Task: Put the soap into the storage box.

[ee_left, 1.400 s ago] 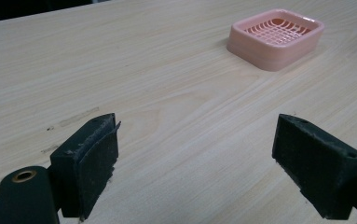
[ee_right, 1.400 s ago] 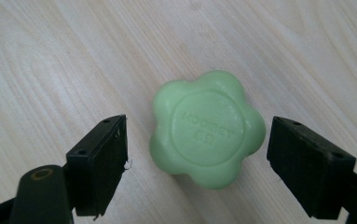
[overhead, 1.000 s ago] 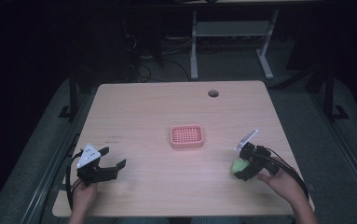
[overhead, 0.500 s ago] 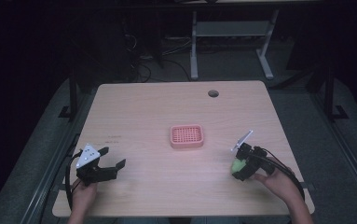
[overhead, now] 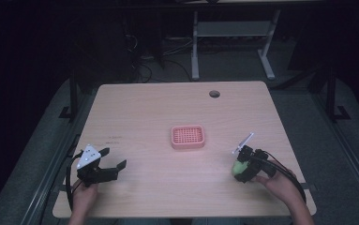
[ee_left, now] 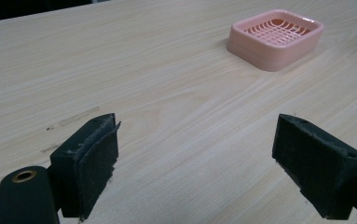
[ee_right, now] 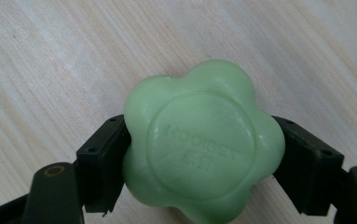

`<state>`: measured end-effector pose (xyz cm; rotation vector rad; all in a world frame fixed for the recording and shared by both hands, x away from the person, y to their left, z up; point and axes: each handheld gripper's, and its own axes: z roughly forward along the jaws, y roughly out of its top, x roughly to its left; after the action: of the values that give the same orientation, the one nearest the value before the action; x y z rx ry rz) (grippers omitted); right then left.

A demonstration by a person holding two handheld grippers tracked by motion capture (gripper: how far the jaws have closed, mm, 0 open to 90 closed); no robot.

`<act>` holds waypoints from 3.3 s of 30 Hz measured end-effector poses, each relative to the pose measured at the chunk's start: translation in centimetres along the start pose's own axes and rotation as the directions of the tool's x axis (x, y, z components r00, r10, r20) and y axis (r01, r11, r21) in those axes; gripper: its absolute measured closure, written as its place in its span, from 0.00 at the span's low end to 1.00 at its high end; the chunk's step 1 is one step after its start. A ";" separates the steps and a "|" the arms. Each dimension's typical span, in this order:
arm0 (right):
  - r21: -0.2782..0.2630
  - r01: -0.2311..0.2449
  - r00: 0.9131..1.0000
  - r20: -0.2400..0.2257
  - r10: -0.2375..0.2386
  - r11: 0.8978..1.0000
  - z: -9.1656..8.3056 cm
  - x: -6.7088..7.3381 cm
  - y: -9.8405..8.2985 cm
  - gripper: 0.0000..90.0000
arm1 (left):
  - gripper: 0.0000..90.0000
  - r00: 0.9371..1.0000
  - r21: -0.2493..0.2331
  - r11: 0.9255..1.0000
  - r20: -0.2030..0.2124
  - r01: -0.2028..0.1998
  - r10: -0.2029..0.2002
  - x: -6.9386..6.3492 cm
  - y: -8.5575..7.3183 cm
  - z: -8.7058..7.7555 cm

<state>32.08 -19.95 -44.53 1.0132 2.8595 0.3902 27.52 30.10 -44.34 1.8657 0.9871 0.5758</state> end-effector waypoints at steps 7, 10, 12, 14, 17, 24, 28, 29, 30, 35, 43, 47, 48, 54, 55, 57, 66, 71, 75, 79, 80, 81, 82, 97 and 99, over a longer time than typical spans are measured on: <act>-0.003 -0.014 1.000 -0.002 0.014 1.000 0.0 0.0 0.0 0.28 | 0.16 1.000 -0.004 1.000 -0.003 0.005 -0.005 0.1 0.0 -0.1; -0.009 -0.016 1.000 -0.003 0.016 1.000 0.0 0.0 -0.1 0.28 | 0.16 1.000 -0.006 1.000 -0.003 0.006 -0.006 0.0 0.0 -0.1; -0.013 -0.017 1.000 -0.004 0.017 1.000 0.1 -0.1 -0.1 0.29 | 0.16 1.000 -0.005 1.000 -0.003 0.003 -0.003 0.1 0.0 -0.1; -0.016 -0.017 1.000 -0.005 0.017 1.000 0.0 0.0 -0.2 0.29 | 0.16 1.000 -0.006 1.000 -0.002 0.002 -0.002 0.0 0.0 -0.1; -0.020 -0.001 1.000 0.004 0.001 1.000 0.0 0.0 -0.2 0.29 | 0.16 1.000 -0.006 1.000 -0.002 0.002 -0.002 0.0 0.0 -0.2; -0.011 0.013 1.000 0.002 -0.013 1.000 -0.1 0.2 0.0 0.29 | 0.16 1.000 -0.007 1.000 -0.002 0.004 -0.004 0.1 0.0 -0.2; 0.000 0.039 0.999 0.000 -0.039 0.999 -0.3 0.3 0.1 0.29 | 0.16 1.000 -0.007 1.000 -0.003 0.003 -0.003 0.1 0.0 -0.2; 0.000 0.039 0.999 0.000 -0.039 0.999 -0.3 0.3 0.1 0.29 | 0.16 1.000 -0.005 1.000 -0.004 0.002 -0.002 0.1 0.0 -0.3; 0.005 0.044 0.999 0.003 -0.044 0.999 -0.3 0.3 0.2 0.29 | 0.16 1.000 -0.006 1.000 -0.004 0.003 -0.003 0.1 0.0 -0.3; 0.019 0.060 0.998 0.008 -0.060 0.998 -0.3 0.4 0.2 0.30 | 0.16 1.000 -0.006 1.000 -0.004 0.003 -0.003 0.1 0.0 -0.3; 0.015 0.057 0.998 0.003 -0.057 0.998 -0.2 0.4 0.3 0.30 | 0.16 1.000 -0.014 1.000 -0.006 0.007 -0.007 0.2 0.1 -0.3; 0.007 0.059 0.998 0.009 -0.059 0.998 -0.3 0.3 0.2 0.30 | 0.16 1.000 -0.014 1.000 -0.006 0.008 -0.008 0.1 0.0 -0.3; 0.007 0.059 0.998 0.009 -0.059 0.998 -0.3 0.3 0.2 0.30 | 0.16 1.000 -0.014 1.000 -0.005 0.007 -0.007 0.1 0.0 -0.3; -0.027 0.049 0.999 0.001 -0.049 0.998 -0.7 0.3 0.5 0.30 | 0.16 1.000 -0.012 1.000 -0.005 0.006 -0.006 0.1 0.0 -0.3; -0.032 0.049 0.999 0.000 -0.049 0.998 -0.7 0.3 0.5 0.30 | 0.16 1.000 -0.014 1.000 -0.005 0.006 -0.006 0.1 0.0 -0.3; -0.048 0.049 0.999 -0.007 -0.049 0.998 -1.0 0.2 0.7 0.30 | 0.16 1.000 -0.014 1.000 -0.006 0.007 -0.007 0.1 0.1 -0.3; -0.067 0.045 0.999 -0.004 -0.045 0.997 -1.5 -0.2 1.4 0.30 | 0.16 1.000 -0.015 1.000 -0.004 0.010 -0.010 0.1 0.1 -0.3; -0.075 0.045 0.999 -0.022 -0.046 0.996 -1.8 -0.4 1.9 0.29 | 0.16 1.000 -0.010 1.000 0.003 0.010 -0.010 0.2 0.0 -0.2; -0.072 0.056 0.998 -0.021 -0.057 0.996 -2.0 -0.5 2.5 0.29 | 0.16 1.000 -0.018 1.000 0.000 0.014 -0.014 0.2 0.0 -0.2; -0.074 0.061 0.998 -0.022 -0.062 0.995 -2.2 -0.6 3.2 0.30 | 0.16 1.000 -0.009 1.000 -0.001 0.018 -0.018 0.2 0.0 -0.3; -0.074 0.067 0.997 -0.021 -0.069 0.995 -2.2 -0.6 3.3 0.29 | 0.16 1.000 -0.012 1.000 0.000 0.018 -0.018 0.2 0.0 -0.3; -0.074 0.067 0.997 -0.021 -0.069 0.995 -2.2 -0.6 3.3 0.29 | 0.16 1.000 -0.014 1.000 0.000 0.020 -0.020 0.1 0.0 -0.2; -0.072 0.063 0.998 -0.022 -0.064 0.995 -2.3 -0.6 3.4 0.30 | 0.16 1.000 -0.011 1.000 0.001 0.017 -0.017 0.1 0.0 -0.2; -0.090 0.077 0.996 -0.034 -0.080 0.993 -3.1 -1.3 4.9 0.29 | 0.16 1.000 -0.013 1.000 -0.005 0.025 -0.025 0.2 0.0 -0.2; -0.094 0.081 0.996 -0.031 -0.084 0.992 -3.2 -1.5 5.1 0.29 | 0.16 1.000 -0.013 1.000 -0.005 0.024 -0.024 0.2 0.0 -0.2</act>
<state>35.84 -17.74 -40.10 0.8776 2.8729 0.5326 27.51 30.33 -44.26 1.8392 1.0053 0.5721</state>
